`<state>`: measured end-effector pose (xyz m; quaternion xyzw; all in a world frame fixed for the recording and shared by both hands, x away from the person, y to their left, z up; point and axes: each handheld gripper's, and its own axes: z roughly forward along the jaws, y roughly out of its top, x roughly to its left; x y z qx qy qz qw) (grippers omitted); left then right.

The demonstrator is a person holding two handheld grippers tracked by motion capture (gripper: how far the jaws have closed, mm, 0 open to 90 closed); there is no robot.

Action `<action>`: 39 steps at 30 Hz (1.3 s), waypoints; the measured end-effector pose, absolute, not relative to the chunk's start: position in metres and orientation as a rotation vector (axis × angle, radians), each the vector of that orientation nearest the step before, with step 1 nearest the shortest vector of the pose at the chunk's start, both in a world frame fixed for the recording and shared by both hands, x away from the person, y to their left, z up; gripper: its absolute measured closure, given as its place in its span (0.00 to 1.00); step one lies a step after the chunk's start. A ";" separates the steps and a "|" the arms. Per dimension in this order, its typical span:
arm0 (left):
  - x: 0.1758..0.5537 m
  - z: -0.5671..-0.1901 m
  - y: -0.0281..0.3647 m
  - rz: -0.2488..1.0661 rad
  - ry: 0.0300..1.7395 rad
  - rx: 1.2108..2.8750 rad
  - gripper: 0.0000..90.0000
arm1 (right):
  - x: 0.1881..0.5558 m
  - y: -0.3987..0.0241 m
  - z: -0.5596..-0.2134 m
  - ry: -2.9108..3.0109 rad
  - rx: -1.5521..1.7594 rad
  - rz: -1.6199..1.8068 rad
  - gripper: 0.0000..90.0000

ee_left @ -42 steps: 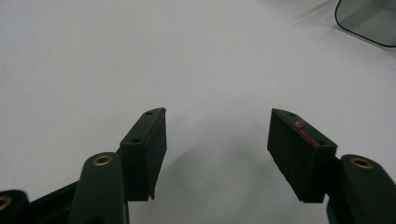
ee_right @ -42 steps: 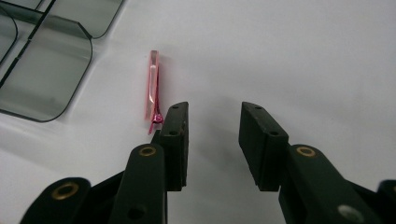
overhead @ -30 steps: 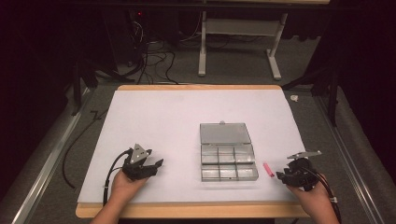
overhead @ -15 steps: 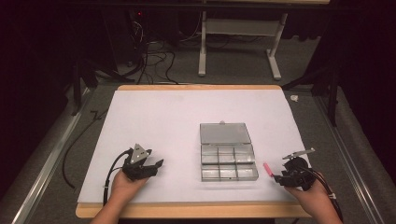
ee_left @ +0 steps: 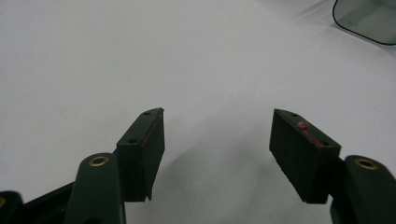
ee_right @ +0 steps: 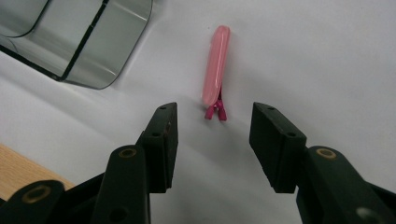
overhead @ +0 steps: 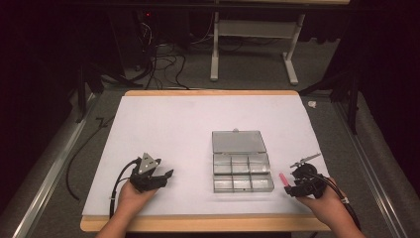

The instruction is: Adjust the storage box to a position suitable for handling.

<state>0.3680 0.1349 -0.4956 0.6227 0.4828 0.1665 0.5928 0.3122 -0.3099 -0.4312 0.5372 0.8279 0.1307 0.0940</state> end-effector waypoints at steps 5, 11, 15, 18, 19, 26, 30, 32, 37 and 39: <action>0.368 -0.496 0.135 0.386 1.124 1.446 0.40 | 0.320 -0.308 -0.430 2.474 1.601 0.370 0.58; 0.368 -0.496 0.134 0.390 1.122 1.448 0.40 | 0.330 -0.308 -0.429 2.483 1.599 0.350 0.58; 0.368 -0.496 0.135 0.390 1.122 1.448 0.40 | 0.336 -0.305 -0.429 2.499 1.593 0.336 0.60; 0.368 -0.496 0.134 0.390 1.122 1.448 0.40 | 0.339 -0.304 -0.429 2.503 1.596 0.327 0.61; 0.368 -0.496 0.135 0.390 1.123 1.448 0.40 | 0.340 -0.303 -0.429 2.508 1.600 0.327 0.61; 0.368 -0.496 0.135 0.390 1.123 1.448 0.40 | 0.347 -0.301 -0.434 2.529 1.603 0.315 0.67; 0.368 -0.496 0.135 0.389 1.123 1.449 0.40 | 0.349 -0.299 -0.435 2.543 1.592 0.297 0.72; 0.368 -0.496 0.134 0.388 1.123 1.450 0.40 | 0.350 -0.299 -0.435 2.549 1.585 0.290 0.74; 0.368 -0.496 0.134 0.390 1.122 1.454 0.40 | 0.351 -0.298 -0.436 2.552 1.579 0.271 0.77; 0.368 -0.496 0.134 0.389 1.123 1.454 0.40 | 0.352 -0.297 -0.437 2.549 1.569 0.242 0.80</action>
